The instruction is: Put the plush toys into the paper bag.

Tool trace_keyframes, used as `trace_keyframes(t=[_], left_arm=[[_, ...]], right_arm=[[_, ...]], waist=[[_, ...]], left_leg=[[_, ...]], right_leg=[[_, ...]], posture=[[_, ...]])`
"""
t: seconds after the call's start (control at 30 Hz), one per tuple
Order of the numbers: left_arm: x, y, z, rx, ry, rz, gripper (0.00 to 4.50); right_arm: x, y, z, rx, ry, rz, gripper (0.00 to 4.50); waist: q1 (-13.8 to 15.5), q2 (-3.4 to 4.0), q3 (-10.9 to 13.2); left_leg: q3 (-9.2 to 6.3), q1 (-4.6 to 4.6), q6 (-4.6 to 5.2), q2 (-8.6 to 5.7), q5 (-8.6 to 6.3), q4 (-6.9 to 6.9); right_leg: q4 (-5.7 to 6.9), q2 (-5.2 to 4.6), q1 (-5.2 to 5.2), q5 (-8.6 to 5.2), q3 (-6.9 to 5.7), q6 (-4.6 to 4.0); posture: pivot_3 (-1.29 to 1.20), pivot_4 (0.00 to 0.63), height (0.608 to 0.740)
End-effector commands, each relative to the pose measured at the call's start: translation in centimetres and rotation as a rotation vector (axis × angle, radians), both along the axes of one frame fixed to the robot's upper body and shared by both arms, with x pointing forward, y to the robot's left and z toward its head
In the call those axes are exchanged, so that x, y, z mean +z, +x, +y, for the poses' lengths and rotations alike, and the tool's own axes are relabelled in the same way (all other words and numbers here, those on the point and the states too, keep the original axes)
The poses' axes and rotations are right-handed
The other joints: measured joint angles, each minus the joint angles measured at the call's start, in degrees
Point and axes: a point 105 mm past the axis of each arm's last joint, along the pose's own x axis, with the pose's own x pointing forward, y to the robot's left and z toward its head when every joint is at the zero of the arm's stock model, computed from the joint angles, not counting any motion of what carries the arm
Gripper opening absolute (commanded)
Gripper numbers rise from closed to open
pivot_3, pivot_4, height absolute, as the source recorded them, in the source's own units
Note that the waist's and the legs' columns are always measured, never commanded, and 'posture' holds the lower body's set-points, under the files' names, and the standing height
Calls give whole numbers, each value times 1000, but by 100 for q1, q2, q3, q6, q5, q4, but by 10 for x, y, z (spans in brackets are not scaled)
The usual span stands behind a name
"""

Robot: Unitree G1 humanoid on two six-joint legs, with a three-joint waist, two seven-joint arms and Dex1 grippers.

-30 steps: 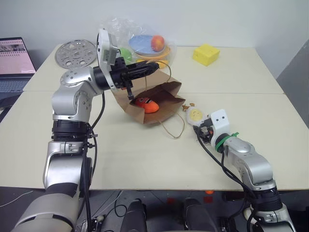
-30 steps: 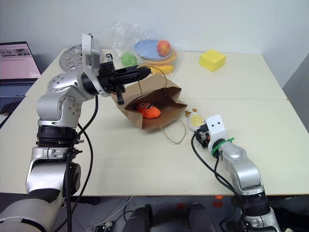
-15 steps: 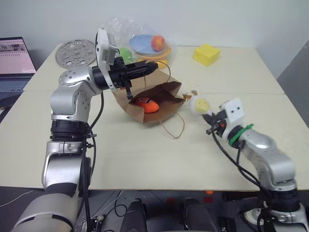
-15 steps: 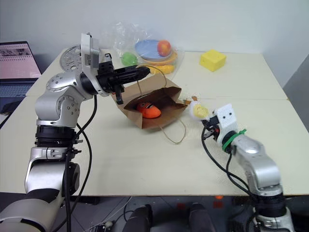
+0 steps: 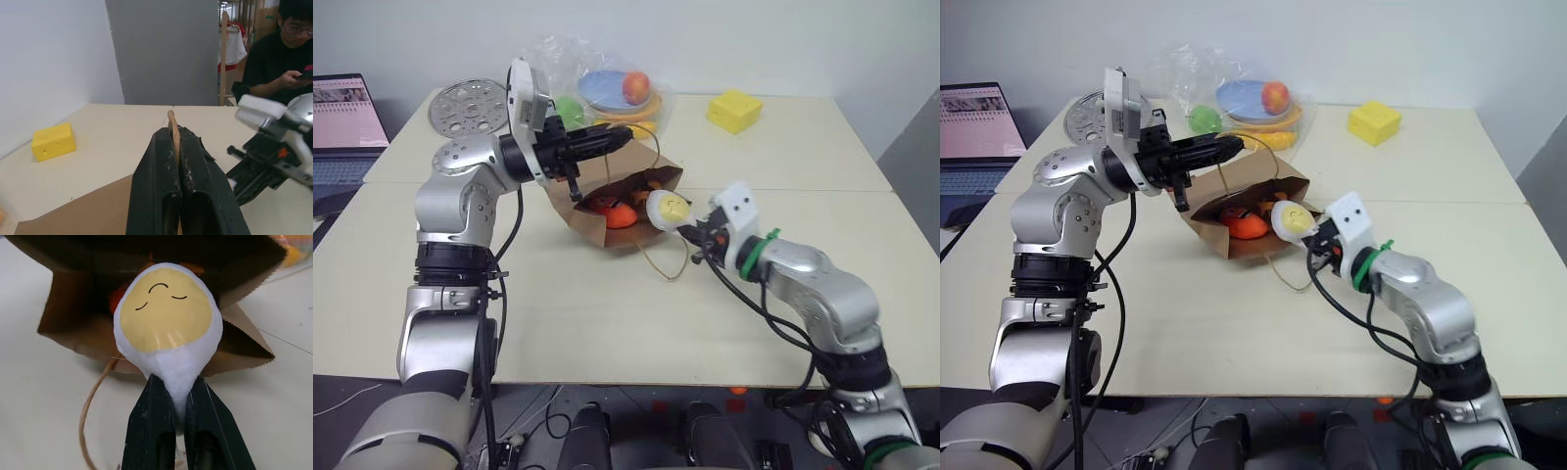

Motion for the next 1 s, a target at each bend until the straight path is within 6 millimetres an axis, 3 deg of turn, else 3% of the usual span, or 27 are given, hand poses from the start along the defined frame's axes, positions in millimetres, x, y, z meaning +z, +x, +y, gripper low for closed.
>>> trace_keyframes(t=[0.03, 0.2, 0.37, 0.5, 0.6, 0.73, 0.77, 1.0], left_arm=[[15, -5, -2, -16, -4, -60, 0], [14, -5, -3, -24, -2, -56, 0], [14, -6, -5, -28, -3, -54, 0], [13, -7, -6, -35, -3, -52, 0], [13, -8, -7, -39, -2, -52, 0], [13, -9, -6, -37, 1, -53, 0], [13, -9, -5, -36, 1, -52, 0], [11, -10, -6, -36, -5, -49, 0]], right_arm=[[17, 13, 20, 22, 19, -65, 36], [32, 32, 48, 44, 54, -74, 36], [45, 48, 60, 37, 108, -86, 36], [42, 66, 66, 2, 87, -102, 36], [24, 81, 69, -49, 33, -115, 36], [12, 87, 64, -67, 18, -90, 36], [10, 86, 63, -59, 28, -79, 631], [17, 79, 48, -41, 71, -69, 3075]], waist=[[-2, 0, 0], [-18, 0, 0], [-15, 0, 0], [-11, 0, 0], [-29, 0, 0], [-27, 0, 0], [-30, 1, 1], [-58, 1, 1]], left_leg=[[0, 0, 0, 0, 0, 0], [0, 0, 0, 0, 0, -1], [-1, 0, 0, 0, 0, -4], [-1, 0, -1, 0, 0, -4], [-1, 0, -1, 1, 0, -4], [-1, -1, -1, 0, 0, -5], [-1, -1, -1, 0, 0, -5], [-2, -1, -1, 0, 0, -6]], right_leg=[[0, 0, 0, 0, 0, 0], [4, 0, -3, 0, -1, -1], [3, 0, -3, 1, -2, -1], [3, 0, -4, 1, -3, -1], [5, 0, -4, 1, -3, -2], [4, 0, -5, 1, -3, -2], [4, -1, -5, 1, -2, -2], [6, 0, -6, 1, -3, -1]], posture=[[0, 150, 740], [0, 150, 740], [0, 150, 740], [0, 150, 740], [0, 150, 740], [0, 150, 740], [0, 150, 740], [0, 150, 740]])
